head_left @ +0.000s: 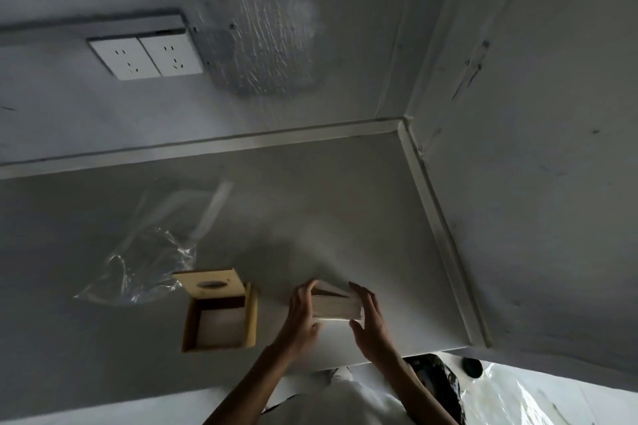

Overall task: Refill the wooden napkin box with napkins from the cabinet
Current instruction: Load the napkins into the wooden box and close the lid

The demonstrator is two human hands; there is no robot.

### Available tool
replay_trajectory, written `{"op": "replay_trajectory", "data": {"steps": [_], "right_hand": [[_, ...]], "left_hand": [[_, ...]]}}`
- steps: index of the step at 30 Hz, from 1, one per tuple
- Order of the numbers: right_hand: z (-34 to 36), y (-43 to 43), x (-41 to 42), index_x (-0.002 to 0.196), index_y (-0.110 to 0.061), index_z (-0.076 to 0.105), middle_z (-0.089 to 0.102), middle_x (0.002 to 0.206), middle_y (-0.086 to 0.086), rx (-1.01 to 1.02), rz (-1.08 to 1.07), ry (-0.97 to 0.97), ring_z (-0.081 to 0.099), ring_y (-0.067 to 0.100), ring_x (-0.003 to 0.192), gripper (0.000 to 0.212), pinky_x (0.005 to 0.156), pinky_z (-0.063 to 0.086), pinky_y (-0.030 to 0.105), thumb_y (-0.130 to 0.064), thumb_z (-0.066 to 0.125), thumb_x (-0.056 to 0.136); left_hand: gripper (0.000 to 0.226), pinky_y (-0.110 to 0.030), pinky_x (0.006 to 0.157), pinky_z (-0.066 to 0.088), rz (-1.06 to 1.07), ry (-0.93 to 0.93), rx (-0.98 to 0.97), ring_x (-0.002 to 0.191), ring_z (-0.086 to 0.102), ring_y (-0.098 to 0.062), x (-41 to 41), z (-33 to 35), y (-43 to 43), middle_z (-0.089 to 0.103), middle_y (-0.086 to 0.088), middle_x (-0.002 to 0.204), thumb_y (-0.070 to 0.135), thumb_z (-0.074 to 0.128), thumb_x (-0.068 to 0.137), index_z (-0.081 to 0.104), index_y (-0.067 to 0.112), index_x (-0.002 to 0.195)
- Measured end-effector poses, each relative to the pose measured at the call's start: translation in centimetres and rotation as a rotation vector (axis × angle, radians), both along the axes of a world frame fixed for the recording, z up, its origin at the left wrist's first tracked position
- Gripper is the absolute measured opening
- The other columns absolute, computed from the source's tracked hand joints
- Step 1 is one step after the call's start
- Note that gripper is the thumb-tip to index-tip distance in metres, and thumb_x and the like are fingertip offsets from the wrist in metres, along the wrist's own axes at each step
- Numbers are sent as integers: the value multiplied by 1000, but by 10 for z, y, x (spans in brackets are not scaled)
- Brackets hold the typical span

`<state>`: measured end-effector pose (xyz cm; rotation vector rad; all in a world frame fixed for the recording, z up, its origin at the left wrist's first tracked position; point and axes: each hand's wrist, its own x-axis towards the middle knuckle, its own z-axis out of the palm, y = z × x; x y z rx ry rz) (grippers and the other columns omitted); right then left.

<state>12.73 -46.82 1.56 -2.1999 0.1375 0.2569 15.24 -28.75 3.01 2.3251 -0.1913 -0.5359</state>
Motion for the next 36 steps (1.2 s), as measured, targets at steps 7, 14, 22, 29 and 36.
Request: {"op": "replay_trajectory", "data": {"steps": [7, 14, 22, 29, 36], "right_hand": [[-3, 5, 1, 115, -32, 48, 53, 113, -2, 24, -52, -66, 58, 21, 99, 69, 80, 37, -3, 15, 64, 66], [-12, 15, 3, 152, -24, -3, 47, 139, 19, 198, -99, -1, 49, 15, 123, 111, 101, 45, 19, 13, 63, 71], [-16, 8, -1, 141, -41, 9, 47, 132, -4, 354, -140, -69, 54, -10, 111, 105, 86, 48, 12, 13, 59, 66], [-14, 13, 3, 148, -2, 16, 43, 130, 24, 406, -212, 33, 51, -15, 109, 92, 87, 47, 9, -9, 58, 66], [-10, 13, 5, 145, 2, 22, 40, 138, 14, 181, -199, -10, 39, -6, 127, 80, 98, 36, 3, 11, 56, 73]], "left_hand": [[73, -43, 114, 31, 0, 2, 86, 142, 17, -34, 6, -13, -7, 16, -15, 152, 10, 57, 84, 24, 19, 148], [76, -27, 108, 40, 63, -15, -126, 132, 36, -22, 4, -21, -14, 23, -11, 145, 4, 67, 77, 28, 11, 142], [73, -39, 113, 38, 124, 88, -239, 139, 31, -22, 5, -16, -11, 23, -6, 150, 1, 65, 79, 31, 19, 141], [80, -34, 112, 38, 143, 170, -255, 139, 32, -18, 14, -16, -3, 29, -2, 150, -2, 64, 77, 29, 18, 146], [68, -31, 110, 37, 92, 186, -220, 132, 38, -13, 16, -14, 0, 40, 4, 143, -1, 54, 83, 33, 21, 143]]}}
